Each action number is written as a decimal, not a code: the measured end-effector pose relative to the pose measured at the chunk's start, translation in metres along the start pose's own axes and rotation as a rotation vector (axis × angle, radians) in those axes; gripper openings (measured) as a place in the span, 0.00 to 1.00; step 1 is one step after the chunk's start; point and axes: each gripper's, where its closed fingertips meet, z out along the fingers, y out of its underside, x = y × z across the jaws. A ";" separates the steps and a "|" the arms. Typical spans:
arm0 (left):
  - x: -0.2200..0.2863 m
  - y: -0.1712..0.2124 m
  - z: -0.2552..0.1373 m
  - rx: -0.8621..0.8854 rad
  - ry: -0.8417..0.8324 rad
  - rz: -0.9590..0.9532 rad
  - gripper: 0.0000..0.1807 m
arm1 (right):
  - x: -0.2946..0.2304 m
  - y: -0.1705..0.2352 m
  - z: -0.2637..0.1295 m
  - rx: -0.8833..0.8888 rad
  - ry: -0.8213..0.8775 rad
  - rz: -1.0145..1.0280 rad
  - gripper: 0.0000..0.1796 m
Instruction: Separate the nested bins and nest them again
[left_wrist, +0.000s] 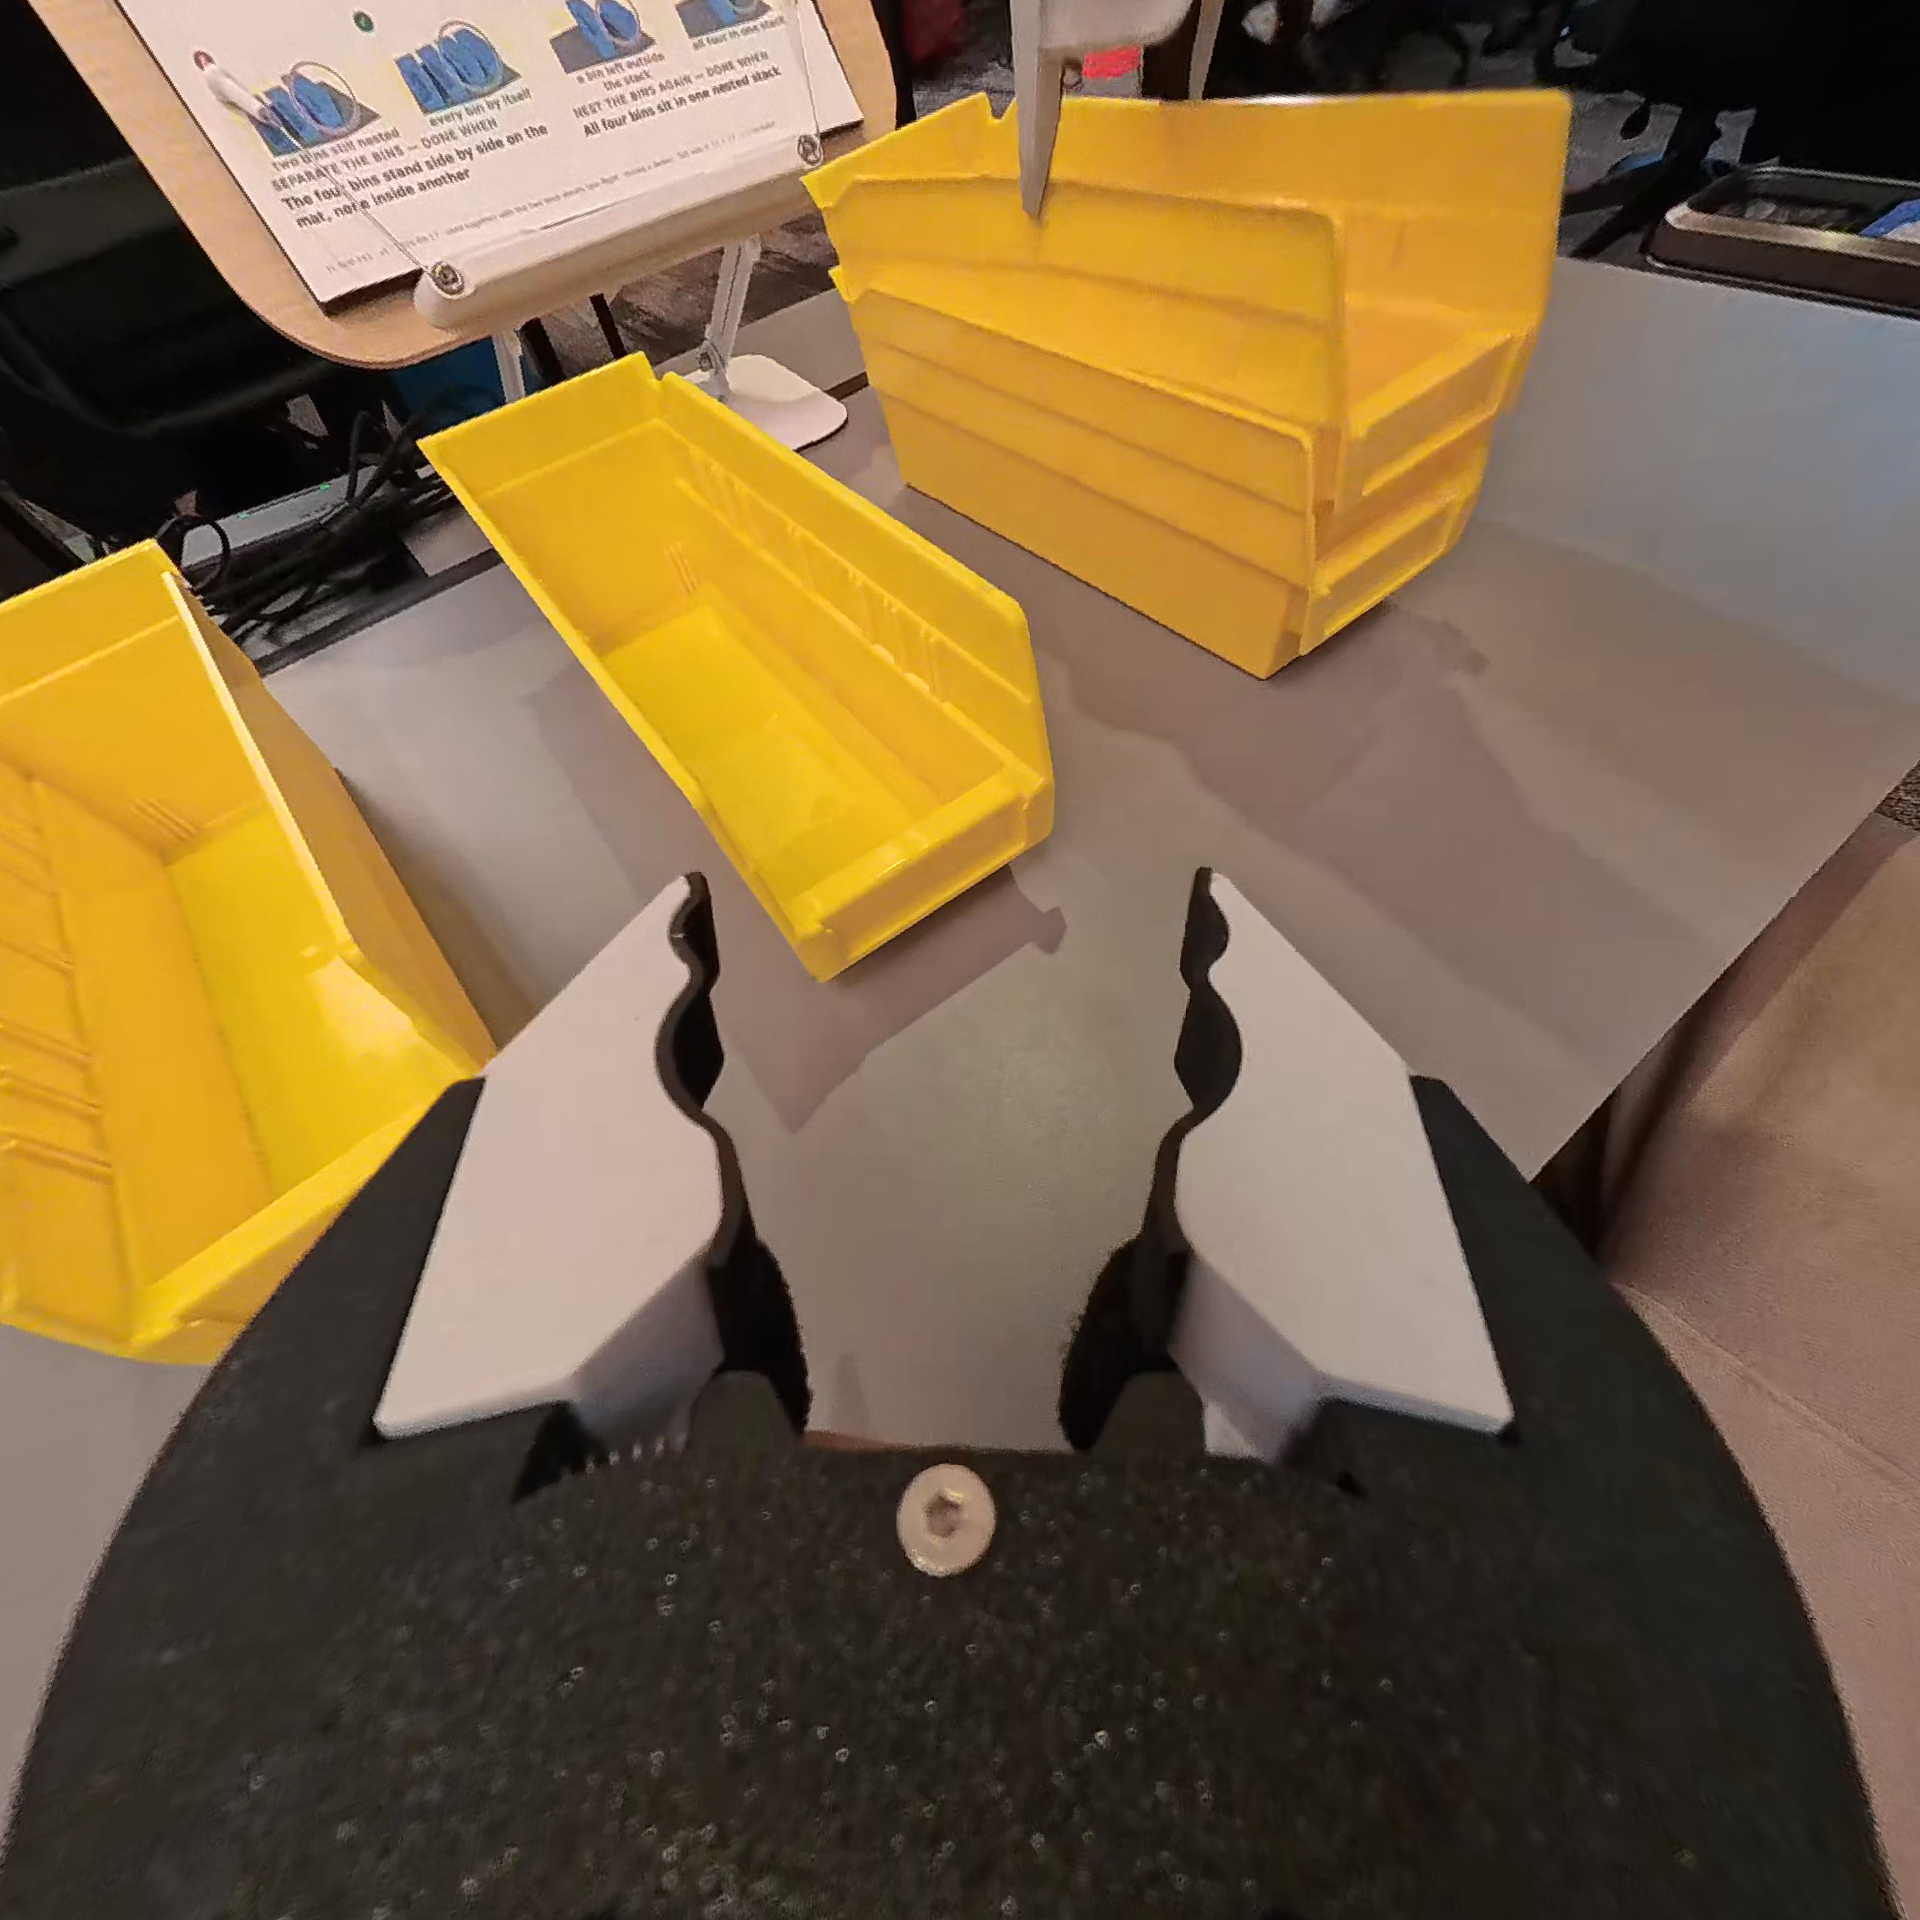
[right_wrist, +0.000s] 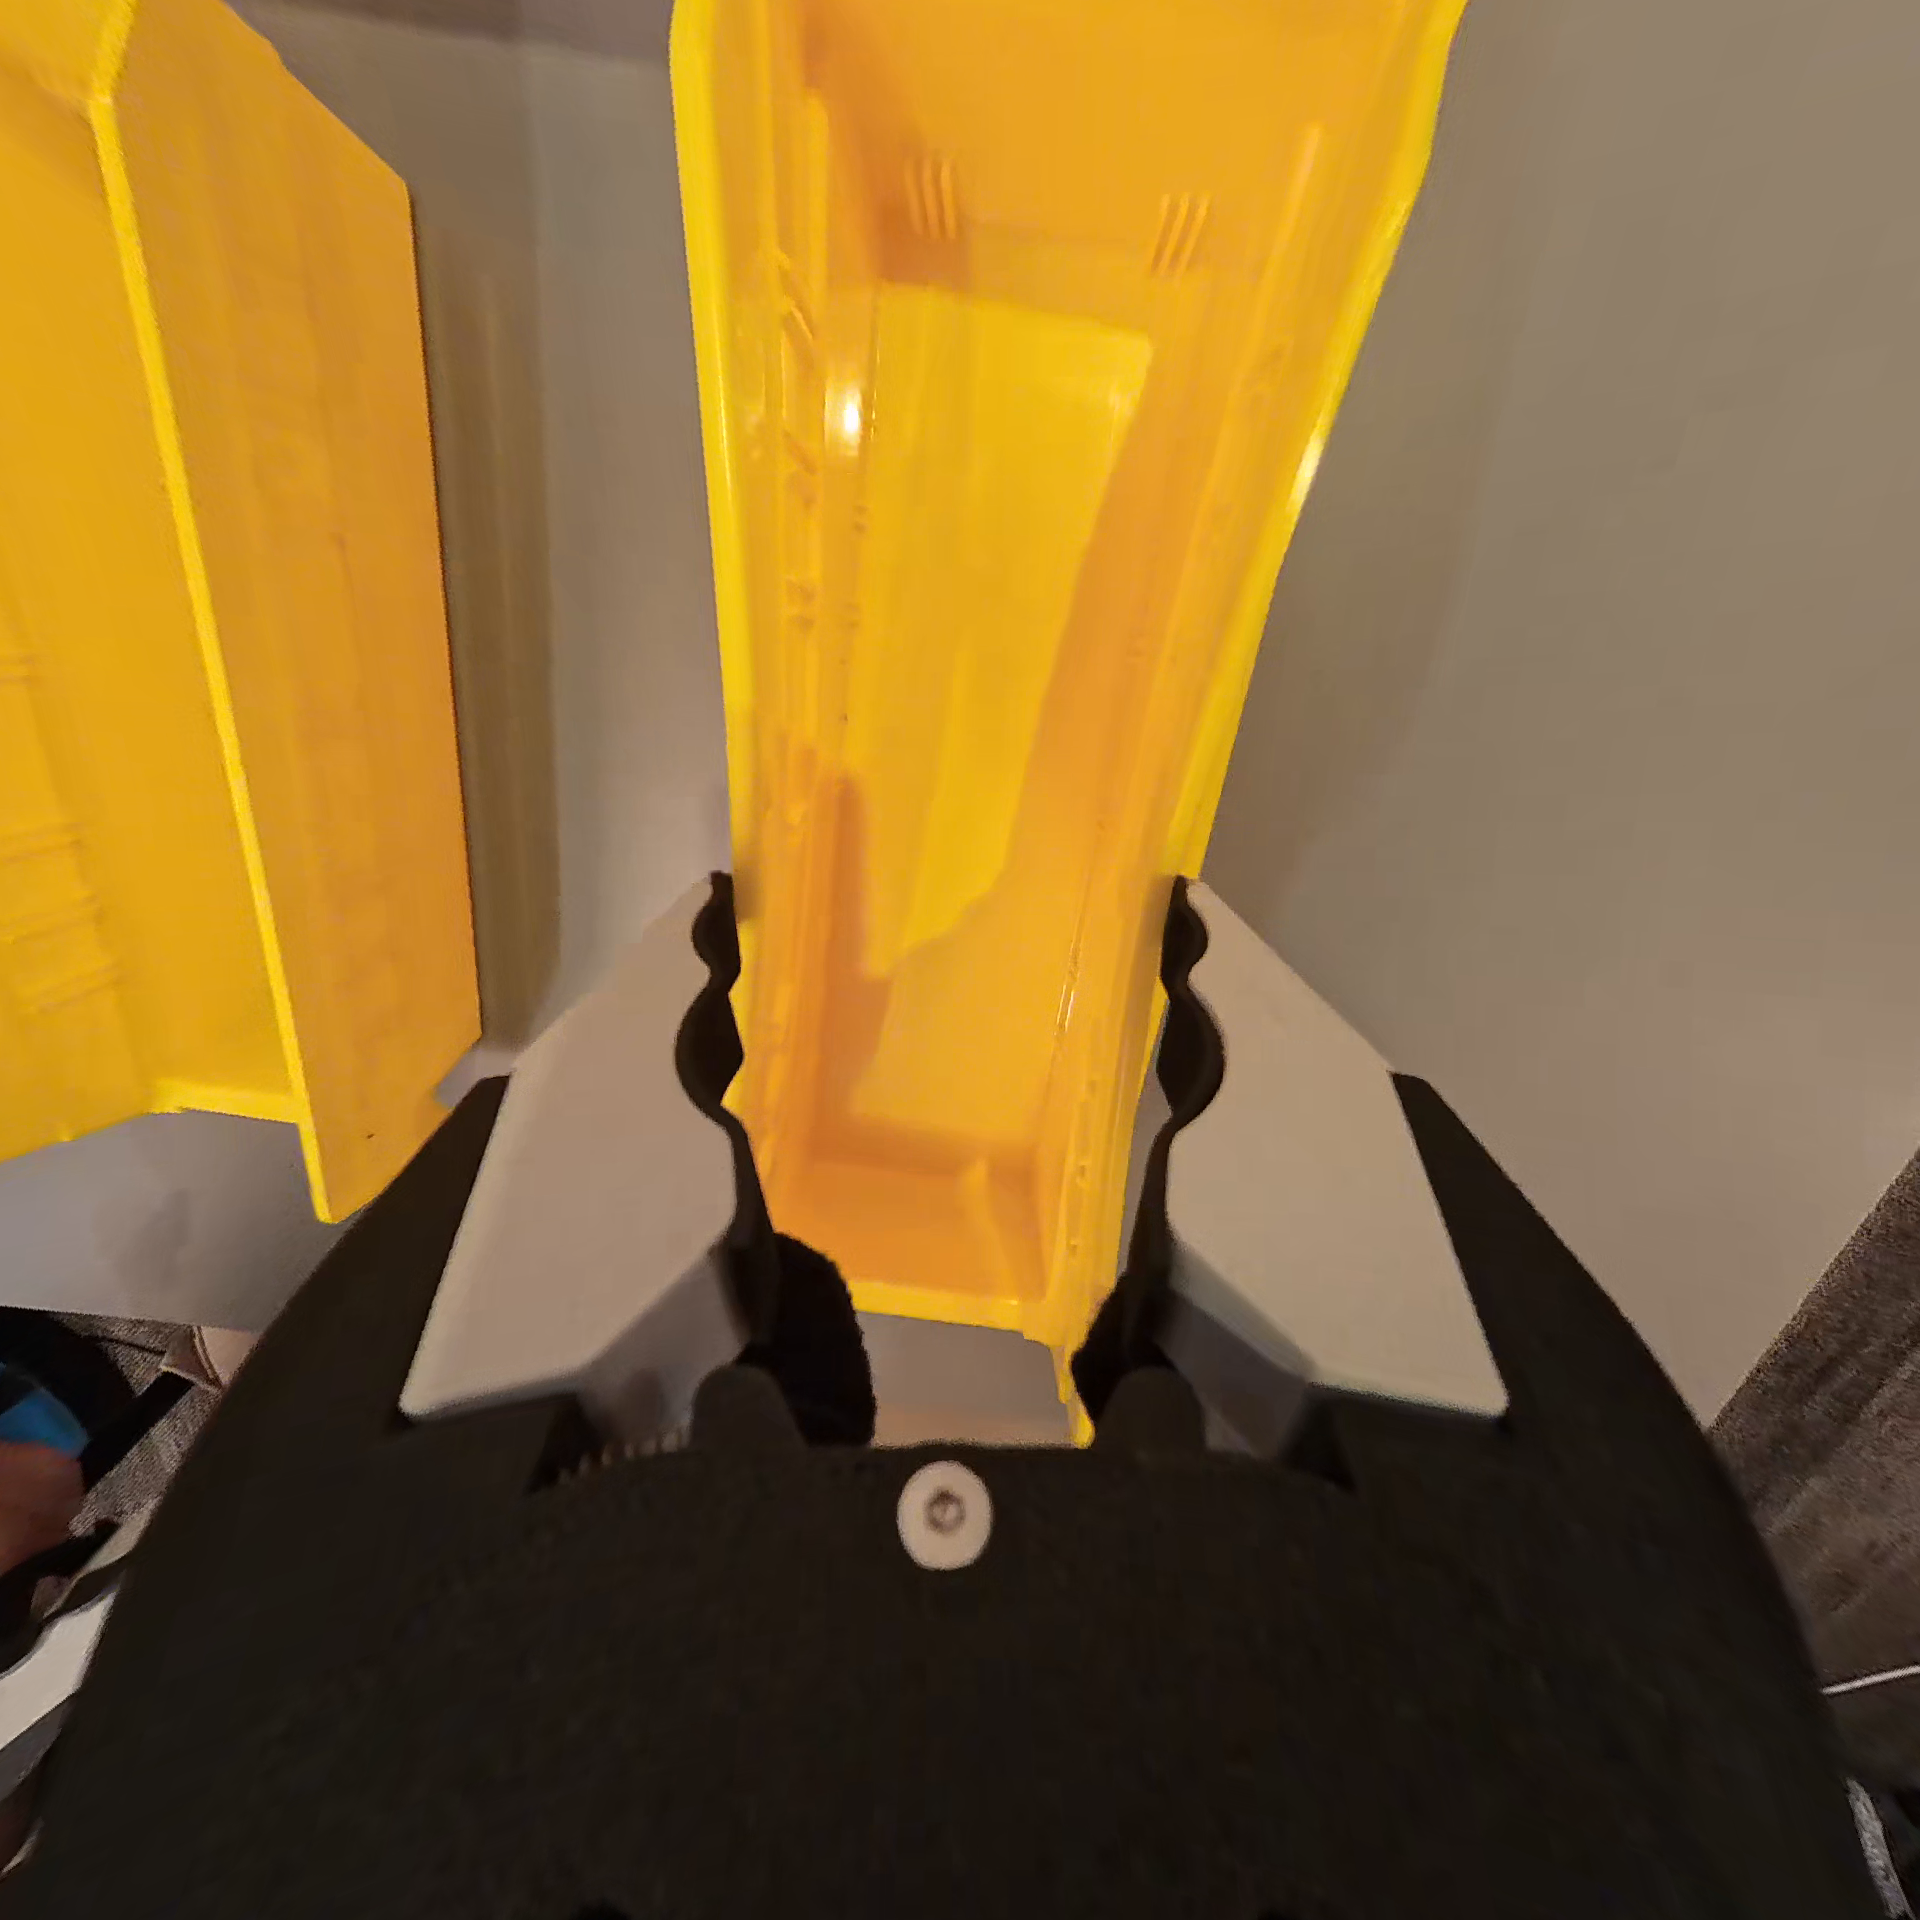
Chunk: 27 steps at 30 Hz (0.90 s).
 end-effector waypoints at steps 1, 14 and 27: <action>-0.001 0.000 0.000 0.000 -0.001 0.000 0.49 | 0.000 0.000 -0.002 -0.003 -0.003 -0.002 0.45; -0.004 0.005 -0.002 -0.015 -0.007 -0.008 0.49 | 0.043 -0.023 -0.107 0.116 0.024 -0.007 0.46; -0.006 0.018 0.003 -0.062 -0.013 -0.043 0.49 | 0.176 0.012 -0.014 0.065 0.082 0.043 0.48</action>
